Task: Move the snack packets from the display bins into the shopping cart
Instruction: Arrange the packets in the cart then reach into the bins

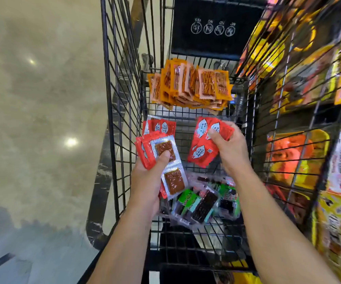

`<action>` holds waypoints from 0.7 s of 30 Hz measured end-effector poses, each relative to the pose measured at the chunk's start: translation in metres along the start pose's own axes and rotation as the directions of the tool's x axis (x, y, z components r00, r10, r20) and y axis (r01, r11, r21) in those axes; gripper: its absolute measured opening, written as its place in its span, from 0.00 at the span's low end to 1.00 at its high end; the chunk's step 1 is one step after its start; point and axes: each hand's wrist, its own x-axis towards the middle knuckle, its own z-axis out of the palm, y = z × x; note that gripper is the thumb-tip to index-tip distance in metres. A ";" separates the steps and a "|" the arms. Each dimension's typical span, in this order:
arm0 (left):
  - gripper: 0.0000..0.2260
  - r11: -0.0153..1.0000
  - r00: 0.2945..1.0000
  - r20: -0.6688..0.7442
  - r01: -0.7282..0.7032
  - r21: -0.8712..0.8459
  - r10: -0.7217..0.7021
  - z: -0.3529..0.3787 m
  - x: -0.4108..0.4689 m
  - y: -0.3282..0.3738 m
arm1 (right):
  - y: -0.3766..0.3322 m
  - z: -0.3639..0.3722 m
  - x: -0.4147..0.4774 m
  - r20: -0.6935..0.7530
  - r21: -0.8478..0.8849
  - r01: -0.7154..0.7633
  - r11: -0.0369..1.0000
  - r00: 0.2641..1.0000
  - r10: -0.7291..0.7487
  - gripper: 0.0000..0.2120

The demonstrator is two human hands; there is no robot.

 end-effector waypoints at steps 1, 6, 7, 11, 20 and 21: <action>0.09 1.000 1.000 0.026 -0.003 0.012 0.002 0.001 -0.006 0.007 | -0.011 -0.007 -0.012 -0.015 -0.014 0.030 0.999 0.999 -0.030 0.11; 0.11 0.994 0.984 0.175 -0.041 0.105 0.022 0.010 -0.044 0.047 | -0.066 -0.035 -0.088 -0.133 -0.047 0.158 0.986 0.978 -0.163 0.12; 0.12 0.991 0.977 0.212 -0.058 0.118 0.032 0.010 -0.053 0.057 | -0.077 -0.038 -0.105 -0.159 -0.044 0.175 0.984 0.971 -0.180 0.14; 0.21 0.978 0.925 0.373 -0.141 0.155 0.074 0.013 -0.099 0.103 | -0.125 -0.056 -0.184 -0.248 -0.034 0.255 0.966 0.935 -0.256 0.20; 0.12 0.920 0.697 0.709 -0.341 0.195 0.108 0.045 -0.228 0.176 | -0.212 -0.090 -0.353 -0.528 -0.108 0.392 0.913 0.756 -0.387 0.15; 0.09 0.912 0.669 0.734 -0.364 0.190 0.114 0.053 -0.244 0.179 | -0.219 -0.095 -0.368 -0.552 -0.099 0.411 0.906 0.735 -0.394 0.13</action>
